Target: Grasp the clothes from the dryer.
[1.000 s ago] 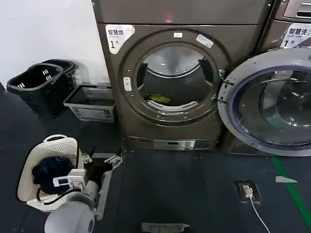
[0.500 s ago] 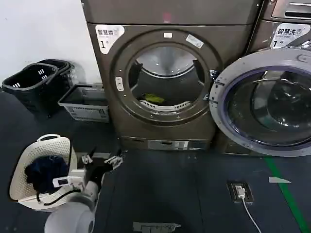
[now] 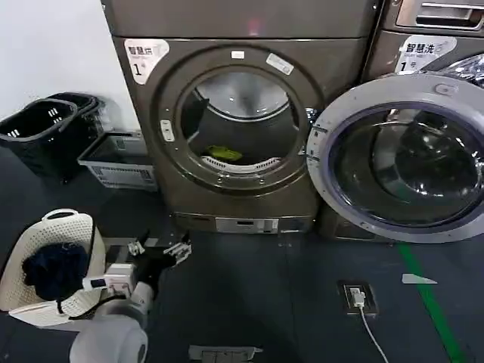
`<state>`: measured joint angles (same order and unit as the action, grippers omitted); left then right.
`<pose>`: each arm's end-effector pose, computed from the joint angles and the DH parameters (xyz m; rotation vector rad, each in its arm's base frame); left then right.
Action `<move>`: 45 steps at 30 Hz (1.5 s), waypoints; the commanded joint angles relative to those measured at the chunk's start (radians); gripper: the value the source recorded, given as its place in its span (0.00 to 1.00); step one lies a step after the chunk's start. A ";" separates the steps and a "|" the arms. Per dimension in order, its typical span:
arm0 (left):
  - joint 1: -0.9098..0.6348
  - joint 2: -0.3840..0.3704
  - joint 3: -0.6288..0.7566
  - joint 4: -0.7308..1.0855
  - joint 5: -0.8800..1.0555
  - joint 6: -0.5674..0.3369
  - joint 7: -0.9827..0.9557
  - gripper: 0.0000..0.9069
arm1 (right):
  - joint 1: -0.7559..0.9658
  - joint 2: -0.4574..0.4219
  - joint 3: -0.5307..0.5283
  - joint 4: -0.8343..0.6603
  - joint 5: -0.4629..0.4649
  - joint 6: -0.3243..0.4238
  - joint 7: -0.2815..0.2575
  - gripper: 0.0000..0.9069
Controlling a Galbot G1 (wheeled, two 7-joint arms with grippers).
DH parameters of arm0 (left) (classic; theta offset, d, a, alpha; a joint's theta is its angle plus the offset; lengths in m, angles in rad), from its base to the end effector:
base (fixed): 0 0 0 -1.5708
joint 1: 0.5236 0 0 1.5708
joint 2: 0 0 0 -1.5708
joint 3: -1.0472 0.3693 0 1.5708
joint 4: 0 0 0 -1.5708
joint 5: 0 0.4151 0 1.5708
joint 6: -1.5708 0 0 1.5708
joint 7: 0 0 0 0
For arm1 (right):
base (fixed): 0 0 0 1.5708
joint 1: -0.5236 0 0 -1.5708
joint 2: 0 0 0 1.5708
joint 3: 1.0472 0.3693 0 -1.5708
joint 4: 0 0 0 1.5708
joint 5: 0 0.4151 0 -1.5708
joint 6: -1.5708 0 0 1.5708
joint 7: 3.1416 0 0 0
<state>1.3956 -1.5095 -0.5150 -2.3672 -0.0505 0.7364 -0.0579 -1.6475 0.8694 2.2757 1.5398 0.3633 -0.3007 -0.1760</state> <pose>0.2480 0.0020 -0.1673 0.0119 -2.8521 -0.0356 -0.0779 -0.5584 0.0186 1.7596 2.4045 -0.6077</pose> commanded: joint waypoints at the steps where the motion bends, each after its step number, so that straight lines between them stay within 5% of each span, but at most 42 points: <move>1: 0.000 0.001 0.001 -0.007 -0.003 0.049 0.003 1.00 | 0.001 0.000 0.000 0.000 -0.001 0.000 0.000 1.00; 15: 0.004 0.000 -0.002 0.005 0.003 0.049 0.004 1.00 | 0.000 0.006 -0.001 -0.003 0.006 0.019 0.008 1.00; 28: -0.004 0.001 -0.003 0.006 0.015 0.049 0.006 1.00 | 0.003 0.013 0.013 0.004 0.112 0.038 0.076 1.00; 45: -0.010 0.002 -0.008 0.017 0.005 0.049 0.010 1.00 | 0.001 0.016 0.014 0.000 0.118 0.042 0.079 1.00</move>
<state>1.3856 -1.5079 -0.5226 -2.3506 -0.0442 0.7363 -0.0481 -1.6473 0.8865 2.2897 1.5390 0.4769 -0.2604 -0.0993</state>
